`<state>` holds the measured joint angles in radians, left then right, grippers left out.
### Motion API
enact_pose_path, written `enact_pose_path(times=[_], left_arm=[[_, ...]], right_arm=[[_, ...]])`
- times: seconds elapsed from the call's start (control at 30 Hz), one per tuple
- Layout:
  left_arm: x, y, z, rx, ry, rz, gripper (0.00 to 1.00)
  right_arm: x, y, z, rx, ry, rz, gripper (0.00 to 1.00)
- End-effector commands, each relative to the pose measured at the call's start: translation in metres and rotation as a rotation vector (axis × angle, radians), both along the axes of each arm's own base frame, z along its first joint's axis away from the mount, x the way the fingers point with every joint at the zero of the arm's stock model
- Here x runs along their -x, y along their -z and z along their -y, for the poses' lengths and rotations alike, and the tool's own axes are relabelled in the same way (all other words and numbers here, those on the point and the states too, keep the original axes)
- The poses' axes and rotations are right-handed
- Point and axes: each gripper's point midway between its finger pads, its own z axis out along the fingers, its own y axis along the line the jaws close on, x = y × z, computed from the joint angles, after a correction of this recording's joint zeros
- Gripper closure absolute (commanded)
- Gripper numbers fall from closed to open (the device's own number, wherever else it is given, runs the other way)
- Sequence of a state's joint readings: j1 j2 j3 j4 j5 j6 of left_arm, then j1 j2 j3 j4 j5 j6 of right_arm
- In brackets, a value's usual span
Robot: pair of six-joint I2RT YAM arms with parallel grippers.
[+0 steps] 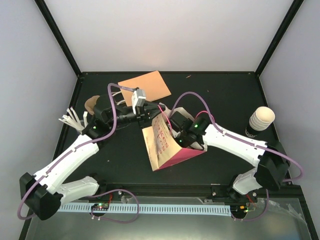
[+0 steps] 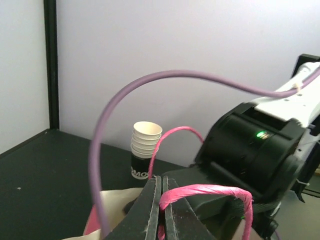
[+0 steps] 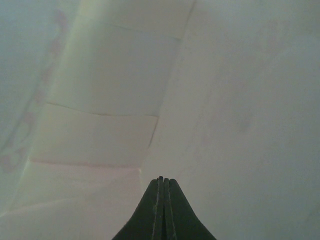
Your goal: Pack the takeout coffee
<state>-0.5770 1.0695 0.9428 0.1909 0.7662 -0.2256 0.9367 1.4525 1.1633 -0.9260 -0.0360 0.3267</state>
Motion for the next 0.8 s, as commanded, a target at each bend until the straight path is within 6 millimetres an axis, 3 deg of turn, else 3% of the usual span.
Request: enact_pose_path(times=[0.0,0.47,0.77], left_arm=[[0.021,-0.017,-0.003,0.056,0.020,0.056,0.98],[0.056,-0.018,-0.017,0.115,0.048,-0.011,0.98],[0.081,-0.007,-0.017,0.130,0.077,-0.059,0.98]], right_arm=[[0.000,0.006,-0.026,-0.094,-0.020,-0.024,0.99],[-0.010,0.016,-0.084,-0.317,-0.004,-0.117,0.99],[-0.035,0.042,-0.076,-0.209,0.123,-0.098,0.99]])
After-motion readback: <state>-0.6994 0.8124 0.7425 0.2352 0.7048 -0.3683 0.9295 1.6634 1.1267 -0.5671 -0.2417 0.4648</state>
